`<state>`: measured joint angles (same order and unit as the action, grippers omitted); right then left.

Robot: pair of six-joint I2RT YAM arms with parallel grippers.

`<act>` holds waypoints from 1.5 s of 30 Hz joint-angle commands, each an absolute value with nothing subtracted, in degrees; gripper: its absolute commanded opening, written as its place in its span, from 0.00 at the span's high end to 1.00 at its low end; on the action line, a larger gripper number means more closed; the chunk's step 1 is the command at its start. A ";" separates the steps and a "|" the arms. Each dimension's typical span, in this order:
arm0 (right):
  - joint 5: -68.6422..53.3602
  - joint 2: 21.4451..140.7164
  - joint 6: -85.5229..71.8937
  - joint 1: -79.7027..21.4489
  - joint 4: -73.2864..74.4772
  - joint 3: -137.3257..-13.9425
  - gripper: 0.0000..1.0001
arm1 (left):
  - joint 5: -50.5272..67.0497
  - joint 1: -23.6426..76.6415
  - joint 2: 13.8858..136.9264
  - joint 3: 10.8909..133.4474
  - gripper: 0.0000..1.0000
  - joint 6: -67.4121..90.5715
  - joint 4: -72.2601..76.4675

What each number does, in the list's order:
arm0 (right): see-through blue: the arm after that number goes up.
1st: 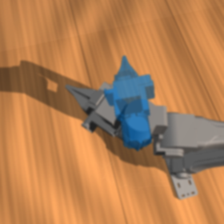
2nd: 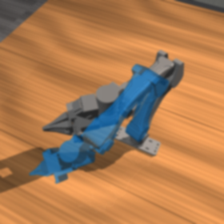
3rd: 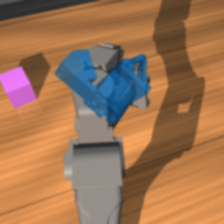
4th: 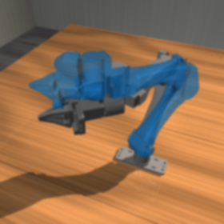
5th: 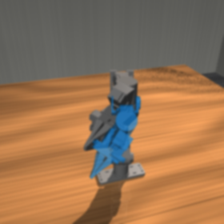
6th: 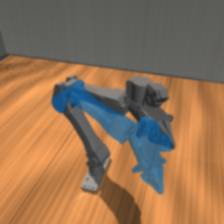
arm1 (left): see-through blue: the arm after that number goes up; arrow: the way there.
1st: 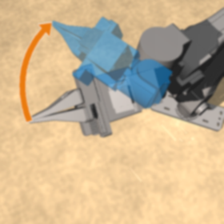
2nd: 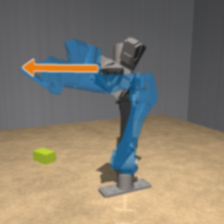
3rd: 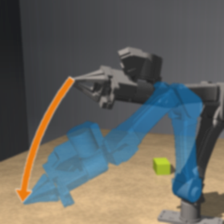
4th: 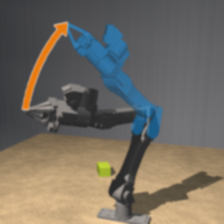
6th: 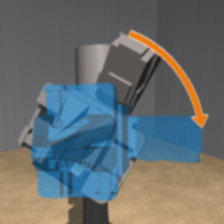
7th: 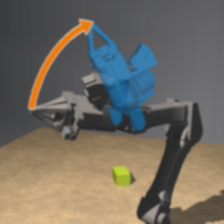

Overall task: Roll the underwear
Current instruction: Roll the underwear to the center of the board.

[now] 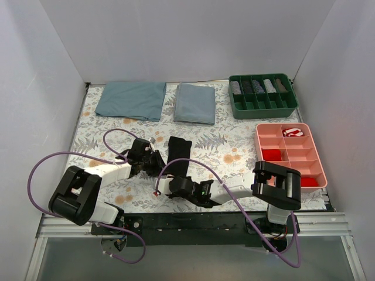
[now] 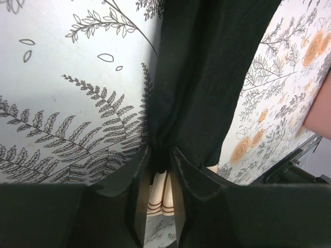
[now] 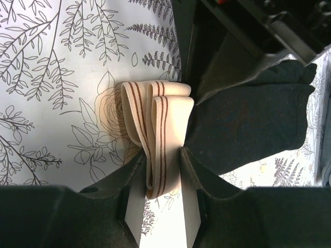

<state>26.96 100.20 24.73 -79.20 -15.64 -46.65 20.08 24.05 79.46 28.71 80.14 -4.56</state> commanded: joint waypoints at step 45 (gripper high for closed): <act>-37.27 101.51 1.93 -53.17 -7.91 -56.95 0.71 | 9.67 21.27 56.60 21.09 0.23 87.80 -7.82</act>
